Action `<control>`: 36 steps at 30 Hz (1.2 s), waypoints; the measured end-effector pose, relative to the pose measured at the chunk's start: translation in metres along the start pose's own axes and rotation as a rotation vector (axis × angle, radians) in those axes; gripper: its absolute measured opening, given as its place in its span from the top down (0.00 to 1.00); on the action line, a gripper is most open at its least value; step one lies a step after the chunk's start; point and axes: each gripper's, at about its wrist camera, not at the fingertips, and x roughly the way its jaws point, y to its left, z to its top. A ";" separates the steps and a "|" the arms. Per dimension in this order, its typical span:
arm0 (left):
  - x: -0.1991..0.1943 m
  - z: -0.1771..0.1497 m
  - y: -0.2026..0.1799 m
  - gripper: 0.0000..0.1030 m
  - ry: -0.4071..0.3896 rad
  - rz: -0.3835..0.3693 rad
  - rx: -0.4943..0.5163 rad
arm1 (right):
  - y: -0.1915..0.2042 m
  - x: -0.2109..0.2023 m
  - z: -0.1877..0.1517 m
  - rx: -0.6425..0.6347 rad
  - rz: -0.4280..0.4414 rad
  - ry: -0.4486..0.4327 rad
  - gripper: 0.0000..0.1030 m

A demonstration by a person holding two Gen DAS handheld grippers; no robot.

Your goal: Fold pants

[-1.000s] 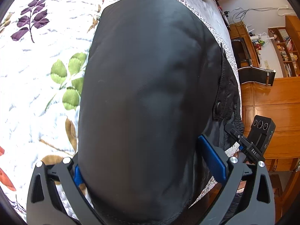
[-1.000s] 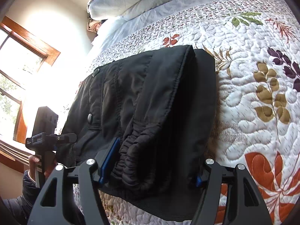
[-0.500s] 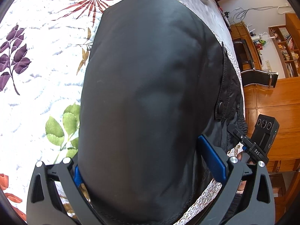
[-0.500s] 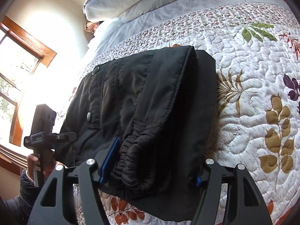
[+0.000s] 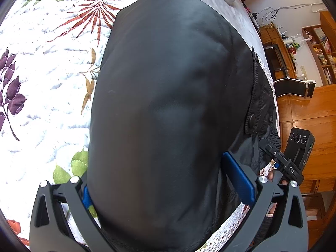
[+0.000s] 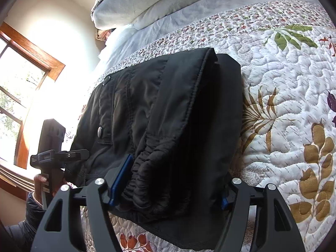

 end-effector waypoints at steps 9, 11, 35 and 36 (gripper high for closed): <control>-0.006 -0.009 0.007 0.02 -0.032 0.008 0.046 | -0.008 -0.007 -0.013 0.042 0.005 -0.014 0.23; -0.010 -0.011 0.007 0.02 -0.041 0.026 0.055 | -0.008 -0.010 -0.015 0.044 0.005 -0.017 0.22; -0.080 -0.063 0.036 0.03 -0.217 0.158 0.031 | -0.008 -0.071 -0.072 0.036 -0.197 -0.060 0.11; -0.085 -0.069 0.037 0.03 -0.226 0.183 0.028 | -0.007 -0.079 -0.077 0.028 -0.218 -0.067 0.11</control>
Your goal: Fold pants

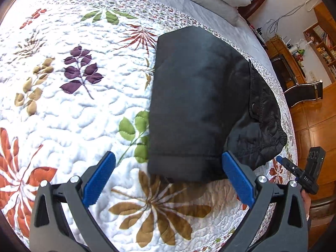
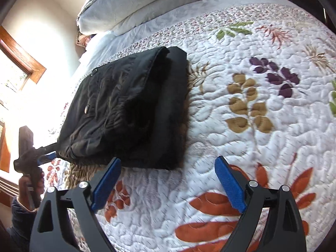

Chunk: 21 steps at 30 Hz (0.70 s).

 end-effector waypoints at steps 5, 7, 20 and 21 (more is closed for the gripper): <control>-0.042 -0.028 0.002 0.03 -0.103 0.116 0.023 | 0.008 -0.047 -0.021 -0.026 -0.118 -0.082 0.11; -0.060 -0.037 -0.009 0.03 -0.151 0.164 0.050 | 0.025 -0.062 -0.028 -0.063 -0.178 -0.116 0.08; -0.123 -0.094 -0.098 0.02 -0.310 0.305 0.224 | 0.137 -0.119 -0.066 -0.197 -0.338 -0.295 0.03; -0.128 -0.097 -0.102 0.02 -0.321 0.315 0.232 | 0.141 -0.121 -0.068 -0.203 -0.354 -0.301 0.03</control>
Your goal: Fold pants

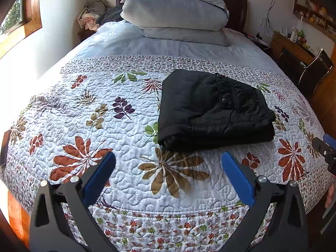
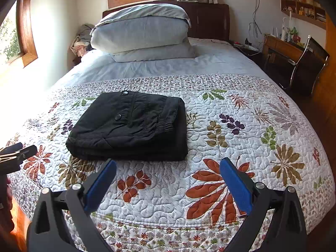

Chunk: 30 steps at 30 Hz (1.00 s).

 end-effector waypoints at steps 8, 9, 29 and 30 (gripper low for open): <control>-0.029 -0.008 -0.014 0.02 -0.039 -0.007 0.028 | 0.020 -0.028 -0.008 -0.031 -0.005 -0.021 0.03; -0.031 -0.009 -0.016 0.02 -0.043 0.000 0.037 | 0.023 -0.031 -0.009 -0.039 -0.005 -0.026 0.03; -0.046 -0.016 -0.029 0.02 -0.029 0.027 0.082 | 0.032 -0.045 -0.010 -0.041 0.012 0.027 0.03; -0.047 -0.016 -0.029 0.02 -0.029 0.031 0.081 | 0.032 -0.046 -0.009 -0.039 0.015 0.031 0.03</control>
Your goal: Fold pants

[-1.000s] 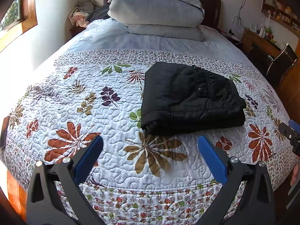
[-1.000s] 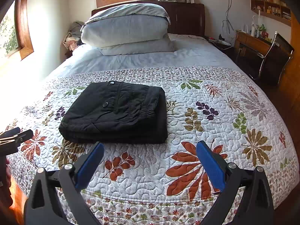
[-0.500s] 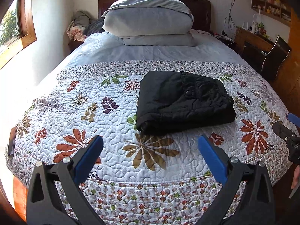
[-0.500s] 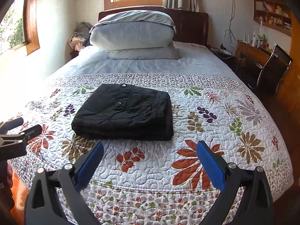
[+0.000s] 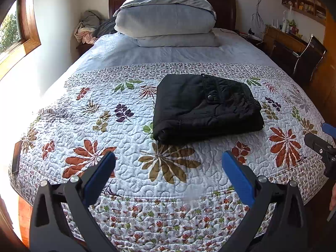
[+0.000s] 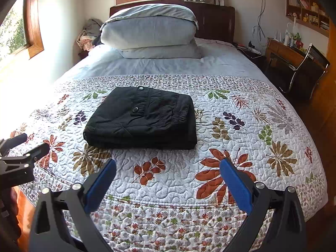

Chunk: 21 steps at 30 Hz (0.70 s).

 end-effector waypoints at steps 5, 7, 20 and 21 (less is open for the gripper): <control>-0.004 0.002 0.001 0.02 0.000 0.008 -0.005 | 0.004 -0.003 0.003 -0.026 -0.028 0.009 0.03; -0.004 0.002 0.002 0.02 0.007 0.004 -0.008 | 0.003 -0.002 0.003 -0.027 -0.035 0.021 0.03; -0.004 0.003 -0.005 0.02 0.012 0.007 0.011 | 0.005 0.004 0.001 -0.042 -0.034 0.041 0.03; -0.004 0.003 -0.005 0.02 0.012 0.014 0.011 | 0.004 0.004 0.001 -0.043 -0.035 0.041 0.03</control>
